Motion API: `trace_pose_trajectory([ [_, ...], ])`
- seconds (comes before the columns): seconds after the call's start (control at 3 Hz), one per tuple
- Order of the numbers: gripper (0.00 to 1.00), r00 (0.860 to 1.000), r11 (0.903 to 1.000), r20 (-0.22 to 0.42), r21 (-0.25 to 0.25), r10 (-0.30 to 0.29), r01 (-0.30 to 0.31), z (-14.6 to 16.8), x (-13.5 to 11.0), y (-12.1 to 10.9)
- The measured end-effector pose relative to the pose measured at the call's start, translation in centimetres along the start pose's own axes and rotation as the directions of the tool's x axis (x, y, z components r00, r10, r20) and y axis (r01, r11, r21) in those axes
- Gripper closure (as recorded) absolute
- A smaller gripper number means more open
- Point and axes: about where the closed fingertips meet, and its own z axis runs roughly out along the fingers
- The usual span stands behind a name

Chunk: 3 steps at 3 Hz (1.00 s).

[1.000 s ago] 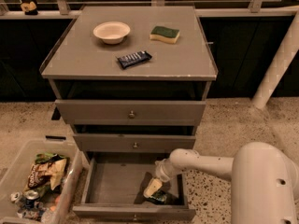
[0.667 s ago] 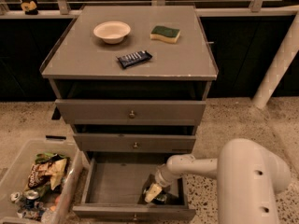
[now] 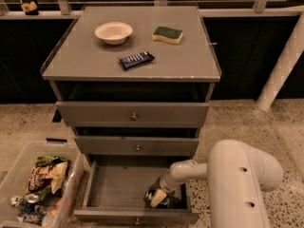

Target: Pick green can from bottom drawer and place on counter

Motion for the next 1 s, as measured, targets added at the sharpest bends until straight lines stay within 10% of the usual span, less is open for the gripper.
trace_pose_trajectory([
  [1.0, 0.0, 0.994, 0.993, 0.026, 0.06, -0.103, 0.102, 1.5, 2.9, -2.9],
])
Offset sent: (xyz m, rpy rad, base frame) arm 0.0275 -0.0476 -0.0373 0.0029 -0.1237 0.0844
